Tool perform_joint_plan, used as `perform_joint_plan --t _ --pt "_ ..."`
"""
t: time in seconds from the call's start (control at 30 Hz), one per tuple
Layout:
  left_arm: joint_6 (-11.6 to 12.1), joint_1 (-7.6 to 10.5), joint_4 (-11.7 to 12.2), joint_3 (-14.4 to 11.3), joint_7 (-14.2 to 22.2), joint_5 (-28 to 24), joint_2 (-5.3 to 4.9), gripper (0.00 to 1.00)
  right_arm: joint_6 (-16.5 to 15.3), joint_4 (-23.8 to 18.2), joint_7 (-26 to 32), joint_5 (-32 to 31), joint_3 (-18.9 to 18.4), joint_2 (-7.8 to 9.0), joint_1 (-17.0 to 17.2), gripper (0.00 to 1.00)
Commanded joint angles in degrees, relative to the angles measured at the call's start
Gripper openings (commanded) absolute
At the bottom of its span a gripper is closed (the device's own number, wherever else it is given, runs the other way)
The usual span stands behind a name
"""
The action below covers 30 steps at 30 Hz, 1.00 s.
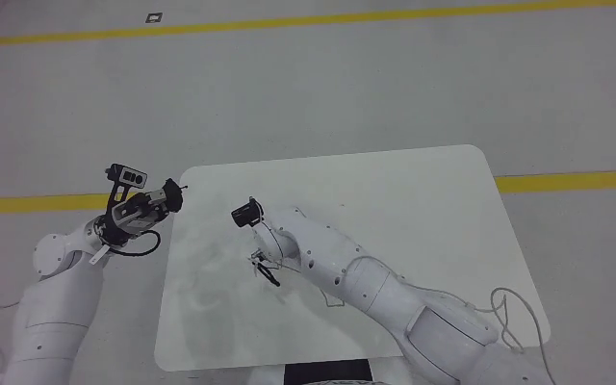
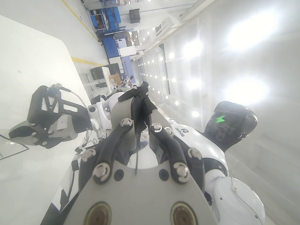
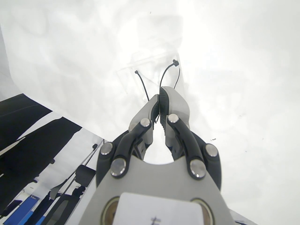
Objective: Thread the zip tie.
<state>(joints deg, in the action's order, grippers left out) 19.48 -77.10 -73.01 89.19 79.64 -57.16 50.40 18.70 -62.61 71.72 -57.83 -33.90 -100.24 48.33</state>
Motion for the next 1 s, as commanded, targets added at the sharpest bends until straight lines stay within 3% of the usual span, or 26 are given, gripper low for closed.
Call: perform_joint_plan --t 0.0,0.27,0.5,0.67,0.97 --pt "0.00 0.00 0.00 0.00 0.00 0.00 0.00 0.00 -0.78 -3.06 -0.77 -0.57 -2.23 1.12 1.85 0.00" --pt "0.00 0.00 0.00 0.00 0.00 0.00 0.00 0.00 -2.41 -13.98 -2.91 -3.60 -8.91 4.41 8.92 0.00" --pt "0.00 0.00 0.00 0.00 0.00 0.00 0.00 0.00 -5.89 -20.86 -8.59 -0.85 -14.16 6.08 14.67 0.00" --pt "0.00 0.00 0.00 0.00 0.00 0.00 0.00 0.00 -10.23 -23.13 -10.49 4.03 -17.53 6.85 16.45 0.00" --pt "0.00 0.00 0.00 0.00 0.00 0.00 0.00 0.00 -10.49 -23.22 -10.50 4.31 -17.66 6.88 16.49 0.00"
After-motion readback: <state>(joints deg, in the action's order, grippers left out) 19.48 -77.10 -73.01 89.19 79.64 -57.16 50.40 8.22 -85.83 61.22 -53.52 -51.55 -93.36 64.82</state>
